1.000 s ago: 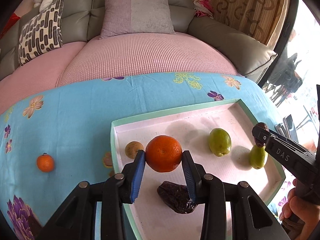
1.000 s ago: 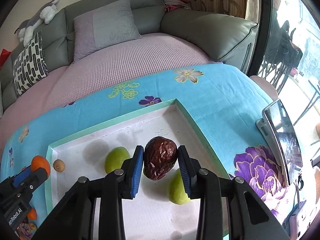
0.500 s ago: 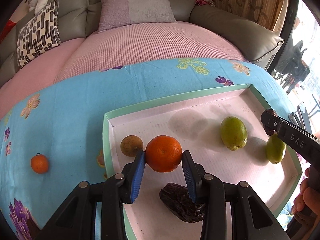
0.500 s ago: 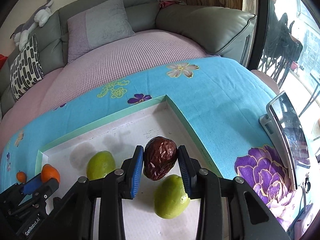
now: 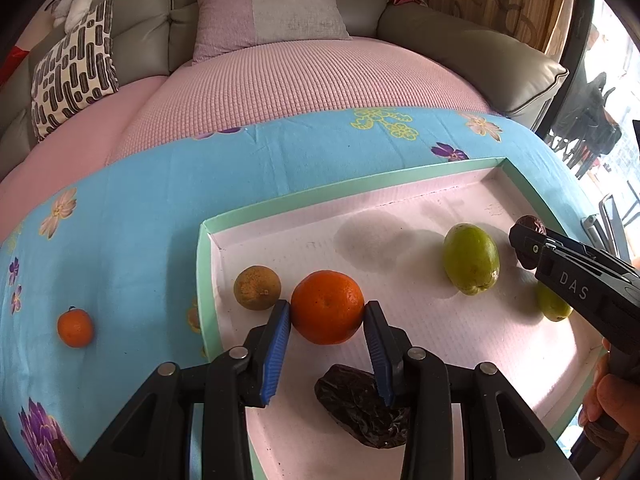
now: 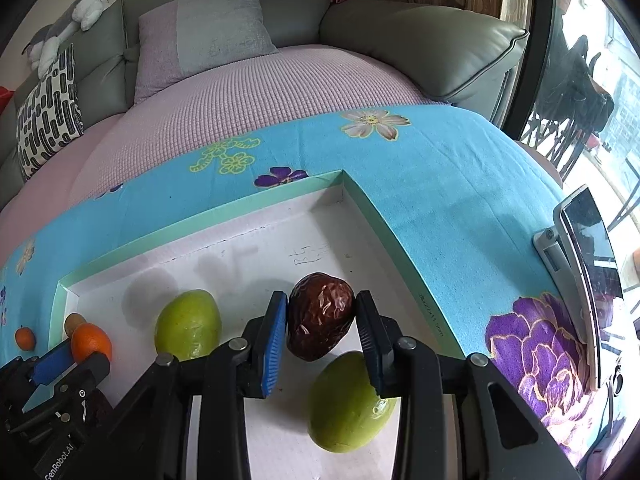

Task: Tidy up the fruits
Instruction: 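Lower the tangerine toward the tray with the left tool while the right tool lowers the date, then open the left tool releasing the tangerine while the right tool releases the date into the tray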

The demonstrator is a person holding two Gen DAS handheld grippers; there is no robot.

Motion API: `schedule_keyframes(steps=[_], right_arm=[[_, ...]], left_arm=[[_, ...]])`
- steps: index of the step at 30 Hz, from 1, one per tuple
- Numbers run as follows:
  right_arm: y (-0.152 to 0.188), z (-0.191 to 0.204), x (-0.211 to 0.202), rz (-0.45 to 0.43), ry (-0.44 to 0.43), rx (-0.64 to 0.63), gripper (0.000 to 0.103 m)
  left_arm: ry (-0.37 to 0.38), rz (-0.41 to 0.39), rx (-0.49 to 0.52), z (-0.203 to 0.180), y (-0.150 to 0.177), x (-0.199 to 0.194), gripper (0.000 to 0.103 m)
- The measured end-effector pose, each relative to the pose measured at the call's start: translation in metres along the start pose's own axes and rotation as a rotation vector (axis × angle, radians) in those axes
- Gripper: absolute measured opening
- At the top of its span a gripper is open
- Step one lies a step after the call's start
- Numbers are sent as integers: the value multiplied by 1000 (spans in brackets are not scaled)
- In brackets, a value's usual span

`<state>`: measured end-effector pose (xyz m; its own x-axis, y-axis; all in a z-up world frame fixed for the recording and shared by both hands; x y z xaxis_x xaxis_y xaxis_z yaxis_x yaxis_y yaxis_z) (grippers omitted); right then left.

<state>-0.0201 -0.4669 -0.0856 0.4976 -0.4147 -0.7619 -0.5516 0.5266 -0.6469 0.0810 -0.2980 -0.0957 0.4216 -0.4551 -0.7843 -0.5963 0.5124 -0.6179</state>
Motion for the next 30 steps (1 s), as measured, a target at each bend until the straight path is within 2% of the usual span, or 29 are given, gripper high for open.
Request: schedule_keyframes(steps=[15,30], right_arm=[[0,7,1,4,11,-41,37],[0,9,2,13,33,-62,37]], left_arm=[[23,-9,-17,1,-2,4,40],[33,15,-31,2,-2,-1,42]])
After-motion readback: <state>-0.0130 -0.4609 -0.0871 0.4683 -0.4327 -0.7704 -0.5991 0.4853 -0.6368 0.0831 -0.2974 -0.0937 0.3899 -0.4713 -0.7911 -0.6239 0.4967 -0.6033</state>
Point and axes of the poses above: each gripper's, at about its wrist camera, not at the fingertips, and x roughly the way its jaws point, z to its left, y to its underside, the point moved 6 cm from there along x, roughly the way its jaws point, and after that the axes turned 6 degrees about -z, right-handed, at the moved point
